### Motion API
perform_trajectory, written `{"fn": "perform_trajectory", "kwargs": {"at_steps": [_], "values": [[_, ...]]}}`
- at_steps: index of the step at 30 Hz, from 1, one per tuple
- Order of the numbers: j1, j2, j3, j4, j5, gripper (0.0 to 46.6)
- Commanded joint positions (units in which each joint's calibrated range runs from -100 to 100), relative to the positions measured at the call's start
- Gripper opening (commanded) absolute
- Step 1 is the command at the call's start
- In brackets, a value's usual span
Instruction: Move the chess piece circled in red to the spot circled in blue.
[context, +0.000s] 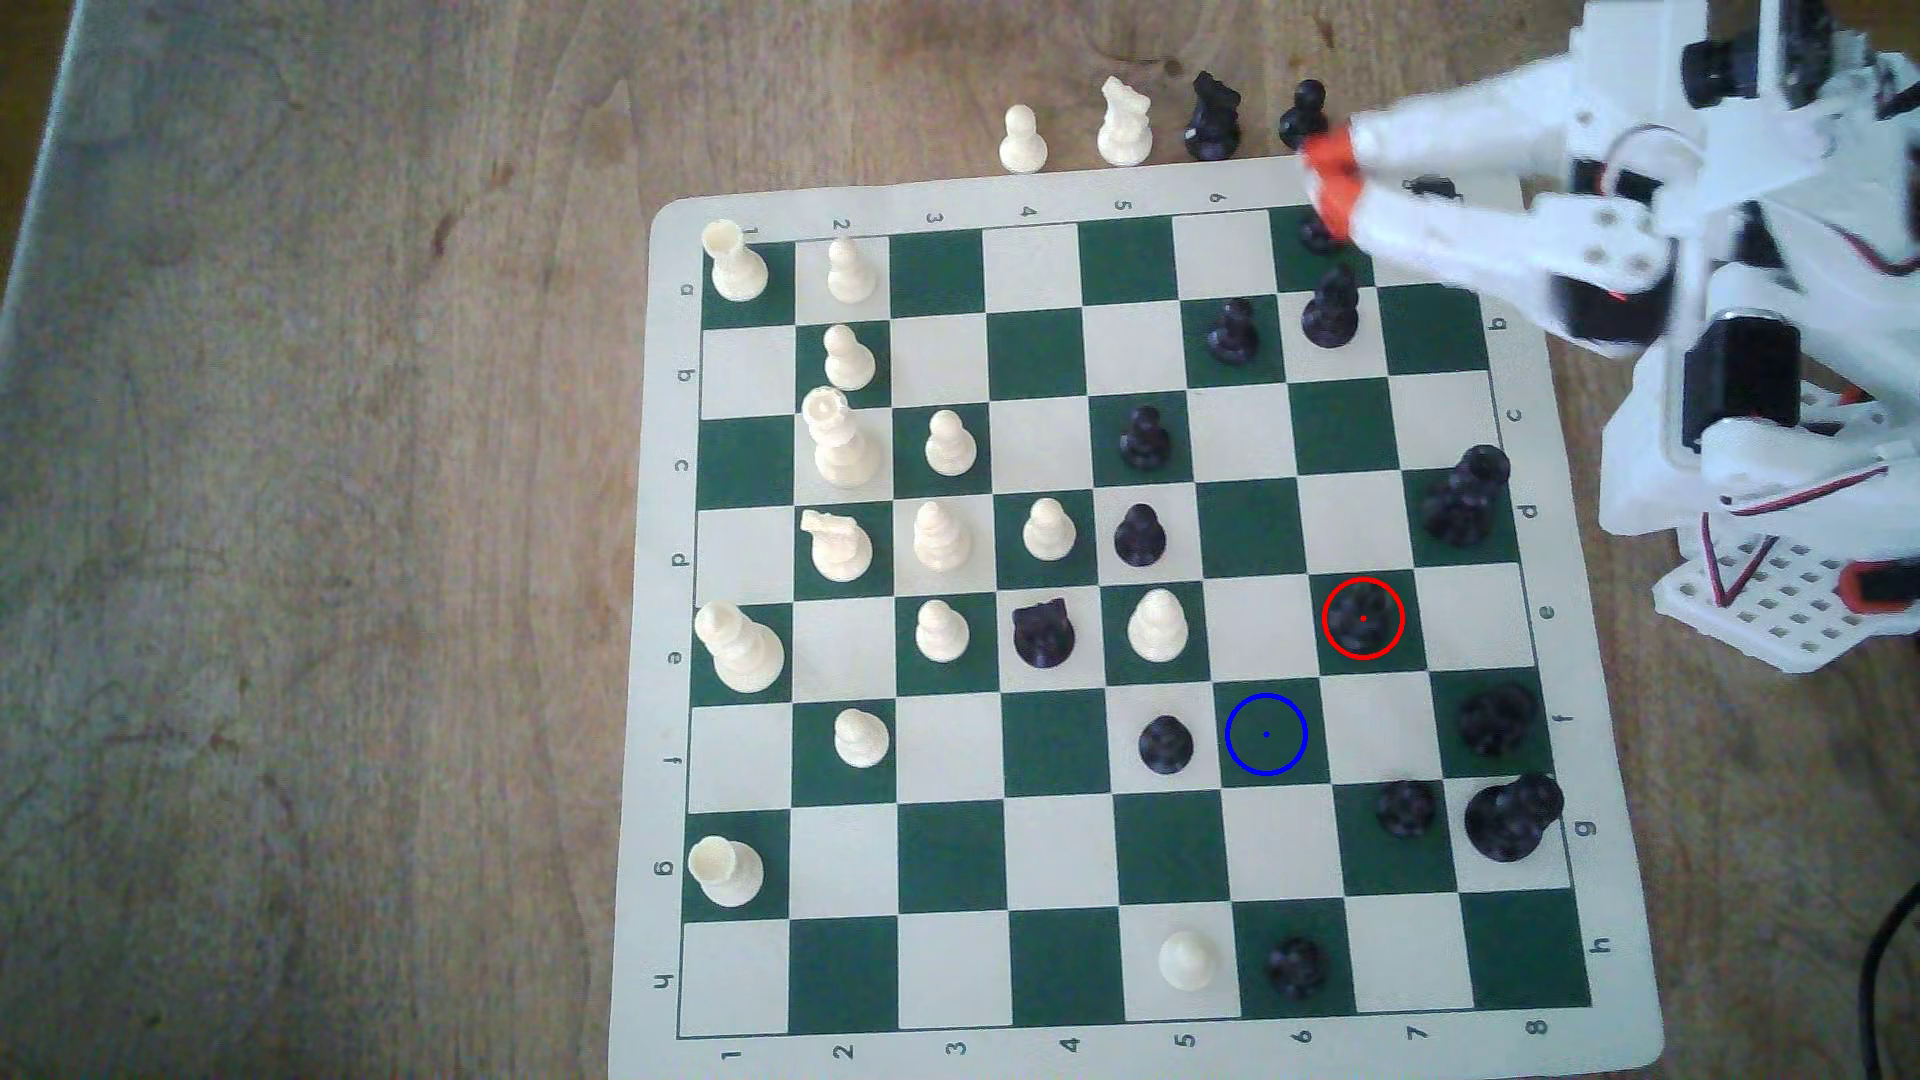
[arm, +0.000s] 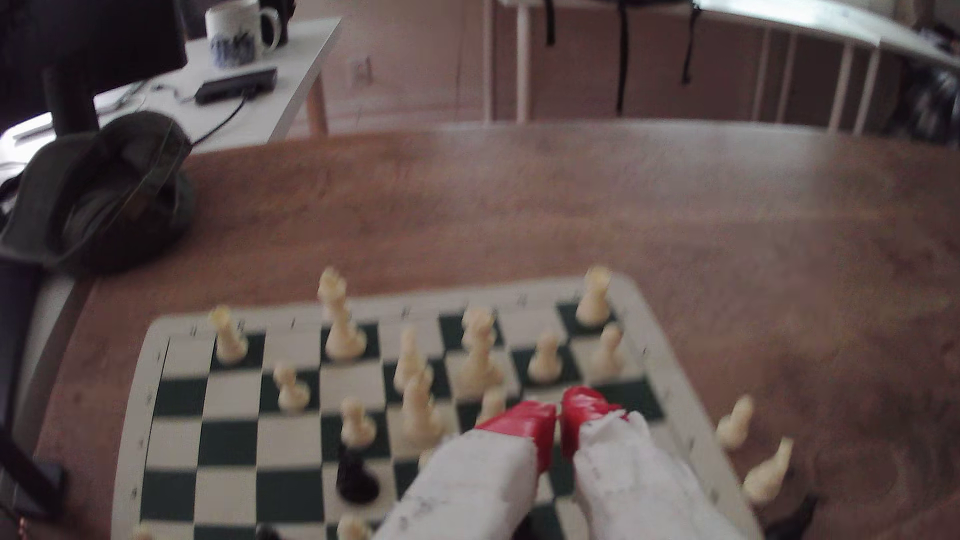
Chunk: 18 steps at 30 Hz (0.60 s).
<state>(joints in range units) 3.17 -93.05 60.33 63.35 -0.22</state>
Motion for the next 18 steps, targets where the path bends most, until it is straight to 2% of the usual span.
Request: {"fn": "perform_trajectory", "kwargs": {"at_steps": [1, 6, 8, 9, 13, 17, 18], "values": [[-4.0, 6.5, -8.0, 13.6, -2.6, 0.2], [-7.0, 12.1, -8.0, 19.3, -5.9, 0.3], [-10.5, 13.2, -8.0, 19.9, -6.9, 0.3], [-13.9, 15.0, -8.4, 20.5, -7.4, 0.3], [-18.7, 21.5, -8.8, 20.5, -7.5, 1.7], [-19.5, 25.5, -9.8, 20.5, -7.4, 3.9], [-19.4, 27.3, -10.4, 20.4, -7.1, 5.6]]}}
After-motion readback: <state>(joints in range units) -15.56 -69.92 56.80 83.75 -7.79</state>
